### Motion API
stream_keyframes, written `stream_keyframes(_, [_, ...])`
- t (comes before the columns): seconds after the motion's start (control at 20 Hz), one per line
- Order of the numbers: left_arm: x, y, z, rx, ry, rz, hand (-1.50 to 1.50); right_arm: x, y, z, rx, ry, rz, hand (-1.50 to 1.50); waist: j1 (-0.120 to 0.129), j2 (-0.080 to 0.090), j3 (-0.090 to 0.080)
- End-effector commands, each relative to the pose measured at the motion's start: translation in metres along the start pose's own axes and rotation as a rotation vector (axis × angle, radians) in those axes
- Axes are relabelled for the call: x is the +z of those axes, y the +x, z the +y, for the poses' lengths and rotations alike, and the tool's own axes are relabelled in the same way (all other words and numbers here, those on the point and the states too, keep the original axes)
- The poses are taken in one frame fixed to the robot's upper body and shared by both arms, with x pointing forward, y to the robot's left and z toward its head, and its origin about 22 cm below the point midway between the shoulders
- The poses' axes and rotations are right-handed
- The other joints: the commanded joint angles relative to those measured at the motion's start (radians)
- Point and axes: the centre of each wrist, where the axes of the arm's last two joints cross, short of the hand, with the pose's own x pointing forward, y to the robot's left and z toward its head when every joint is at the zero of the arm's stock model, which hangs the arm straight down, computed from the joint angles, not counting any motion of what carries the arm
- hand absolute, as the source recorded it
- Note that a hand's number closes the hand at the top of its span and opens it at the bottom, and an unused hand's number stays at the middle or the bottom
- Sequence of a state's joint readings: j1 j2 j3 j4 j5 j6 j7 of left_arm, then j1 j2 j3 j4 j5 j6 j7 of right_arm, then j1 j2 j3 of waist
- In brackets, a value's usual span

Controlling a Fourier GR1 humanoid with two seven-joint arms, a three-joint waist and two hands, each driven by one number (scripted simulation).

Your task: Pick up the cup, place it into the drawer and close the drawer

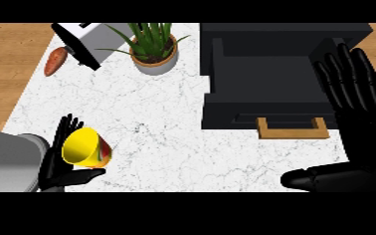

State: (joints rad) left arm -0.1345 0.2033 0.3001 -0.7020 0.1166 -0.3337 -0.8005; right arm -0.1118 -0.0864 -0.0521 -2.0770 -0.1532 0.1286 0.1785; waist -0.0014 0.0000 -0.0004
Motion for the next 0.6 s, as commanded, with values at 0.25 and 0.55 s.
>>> stream_keyframes(0.25, [-0.007,-0.012,-0.009,0.132,-0.081,0.001,-1.50,0.013,0.000,0.025,-0.018,-0.026,-0.002,-1.50,-0.003,0.000,0.000])
stream_keyframes(0.55, [0.005,-0.020,-0.010,0.248,-0.119,-0.025,1.50,0.009,0.002,0.012,-0.004,0.004,0.001,-1.50,-0.003,0.001,-0.001])
